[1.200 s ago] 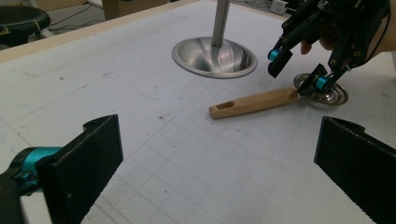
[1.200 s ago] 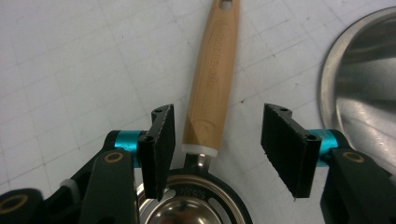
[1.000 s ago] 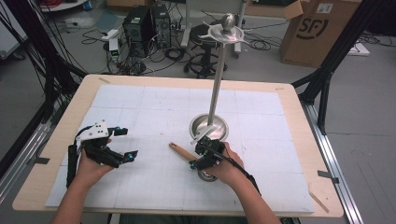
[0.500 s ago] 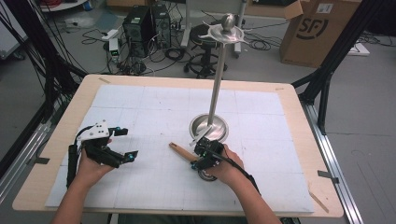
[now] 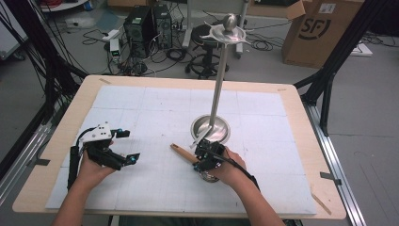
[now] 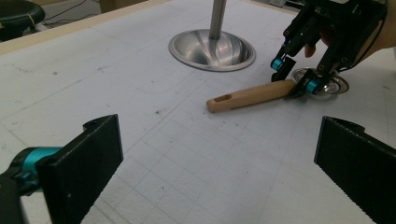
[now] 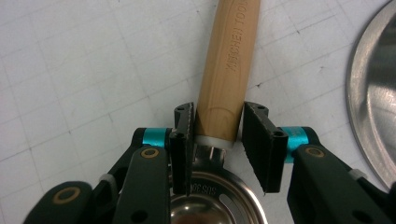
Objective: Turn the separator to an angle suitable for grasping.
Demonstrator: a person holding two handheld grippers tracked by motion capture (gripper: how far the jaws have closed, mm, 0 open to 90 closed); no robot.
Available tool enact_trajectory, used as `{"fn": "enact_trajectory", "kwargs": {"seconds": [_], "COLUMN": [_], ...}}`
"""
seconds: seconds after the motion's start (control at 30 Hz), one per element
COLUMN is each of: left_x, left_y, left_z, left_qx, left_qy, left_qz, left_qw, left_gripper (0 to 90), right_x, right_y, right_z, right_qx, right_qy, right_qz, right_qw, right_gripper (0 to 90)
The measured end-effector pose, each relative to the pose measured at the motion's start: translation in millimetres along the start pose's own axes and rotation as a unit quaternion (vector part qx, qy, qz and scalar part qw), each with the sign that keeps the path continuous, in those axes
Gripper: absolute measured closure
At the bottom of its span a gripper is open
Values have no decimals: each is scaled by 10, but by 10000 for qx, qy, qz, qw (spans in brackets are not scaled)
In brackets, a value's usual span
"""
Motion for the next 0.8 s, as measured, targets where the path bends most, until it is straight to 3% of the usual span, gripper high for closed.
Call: {"fn": "enact_trajectory", "kwargs": {"seconds": [0.43,0.5,0.67,0.8], "left_x": [1,3,11,3], "left_y": [-1,-3,0,2], "left_z": [3,5,5,2], "left_qx": [-1,-18,-9,16], "left_qy": [-2,-12,2,0], "left_qz": [-9,10,27,6], "left_qw": [10000,10000,10000,10000], "left_gripper": [17,17,17,17], "right_x": [49,46,38,37], "right_y": [0,2,7,0], "right_z": [25,23,18,15], "right_qx": [111,87,48,89], "right_qy": [-45,-61,-261,-258], "right_qz": [372,343,14,-2], "right_qw": [9992,9994,9996,9996], "right_gripper": [677,672,607,609]}}
Point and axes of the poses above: each handheld gripper's, and its own axes: z roughly backward along the jaws, y roughly out of its underside, x roughly to its left, the point moved 4 cm from there along -z, roughly forward along the jaws, and after that the axes turned 6 degrees about z, right-handed, at the moved point
